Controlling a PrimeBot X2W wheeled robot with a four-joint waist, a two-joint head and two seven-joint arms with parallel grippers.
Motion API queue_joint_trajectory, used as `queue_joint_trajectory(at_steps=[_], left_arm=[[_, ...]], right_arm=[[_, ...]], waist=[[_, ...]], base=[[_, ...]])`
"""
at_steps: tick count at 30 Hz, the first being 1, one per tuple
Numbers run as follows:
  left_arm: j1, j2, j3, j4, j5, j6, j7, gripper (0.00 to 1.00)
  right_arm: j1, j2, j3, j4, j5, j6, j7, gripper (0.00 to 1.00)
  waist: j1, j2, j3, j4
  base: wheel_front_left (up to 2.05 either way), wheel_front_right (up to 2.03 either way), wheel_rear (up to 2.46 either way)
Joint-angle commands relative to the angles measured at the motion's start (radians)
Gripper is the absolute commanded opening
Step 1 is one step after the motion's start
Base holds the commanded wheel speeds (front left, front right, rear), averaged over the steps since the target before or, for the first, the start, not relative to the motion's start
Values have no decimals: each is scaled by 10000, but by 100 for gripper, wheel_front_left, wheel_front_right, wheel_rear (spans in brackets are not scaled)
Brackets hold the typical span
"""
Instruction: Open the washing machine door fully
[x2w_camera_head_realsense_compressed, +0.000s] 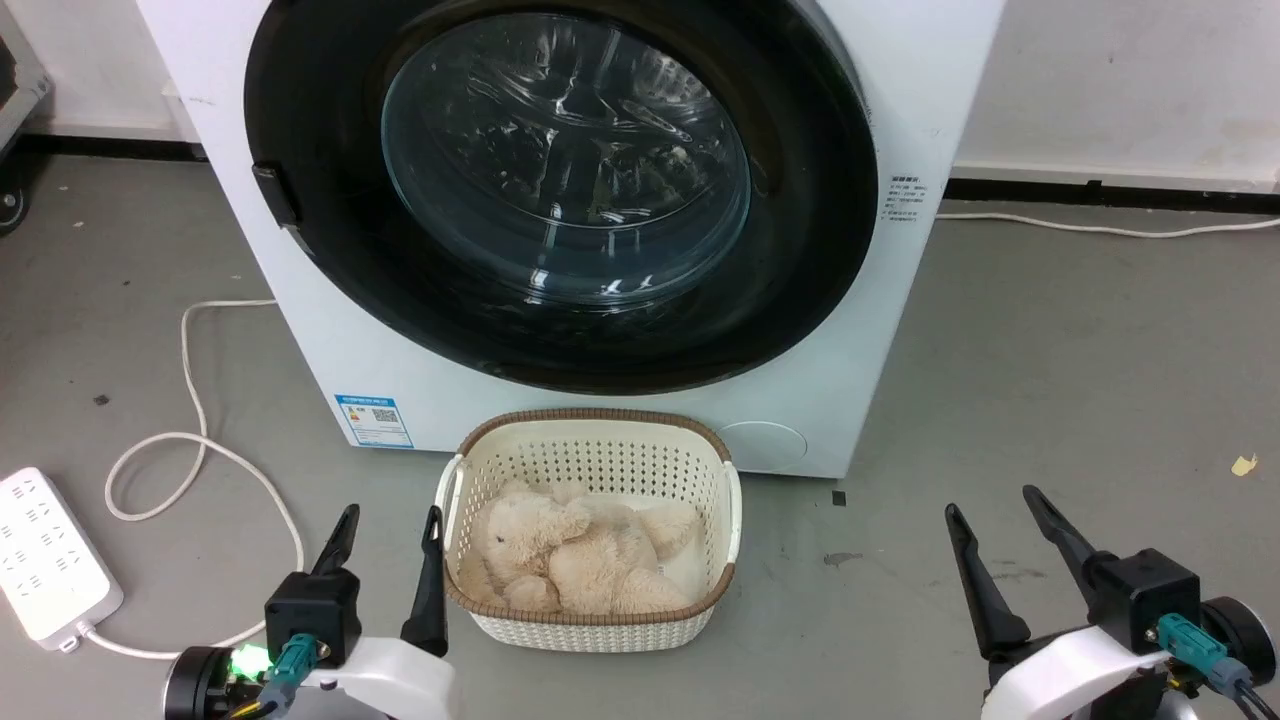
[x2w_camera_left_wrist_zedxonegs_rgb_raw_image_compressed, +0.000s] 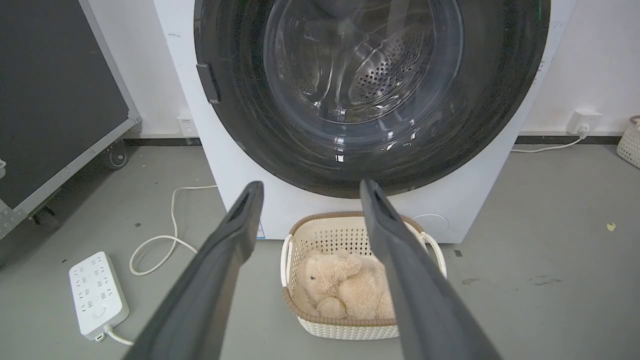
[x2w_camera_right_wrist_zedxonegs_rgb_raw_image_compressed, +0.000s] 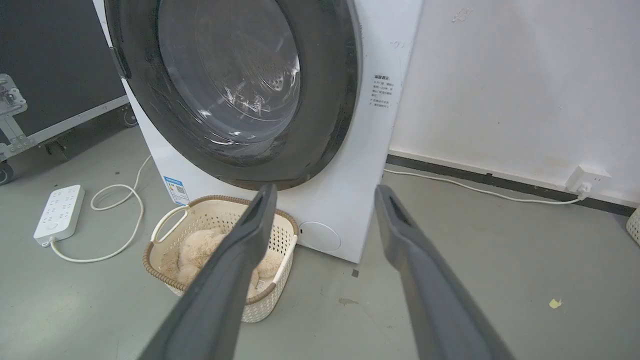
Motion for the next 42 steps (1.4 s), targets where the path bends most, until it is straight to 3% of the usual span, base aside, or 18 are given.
queue_joint_trajectory(at_steps=[1, 19, 20, 21, 31, 42], left_arm=[[-29, 1, -25, -48, -22, 63, -106, 100], [-478, 3, -297, -288, -37, 180, -482, 100], [-503, 3, -312, -296, -39, 188, -503, 100], [-556, 3, -342, -311, -47, 200, -544, 100], [-796, 4, -483, -416, -61, 272, -753, 100], [-950, 5, -715, -542, -167, 393, -983, 100]], right_arm=[[20, 6, -31, -55, 41, -1, -127, 100], [-870, -305, -74, -161, 157, -3, -403, 100], [-965, -353, -80, -166, 224, -3, -387, 46], [-1176, -440, -122, -168, 392, -3, -367, 0], [-2382, -600, -545, -94, 1722, -4, 121, 0], [-4094, -585, -1537, 588, 3362, -5, 1350, 0]], waist=[[0, 0, 29, 7], [0, 0, 1039, 186], [0, 0, 1097, 198], [0, 0, 1206, 224], [0, 0, 1577, 381], [0, 0, 1918, 668]], base=[[0, 0, 0], [0, 0, 0], [0, 0, 0], [0, 0, 0], [0, 0, 0], [0, 0, 0]])
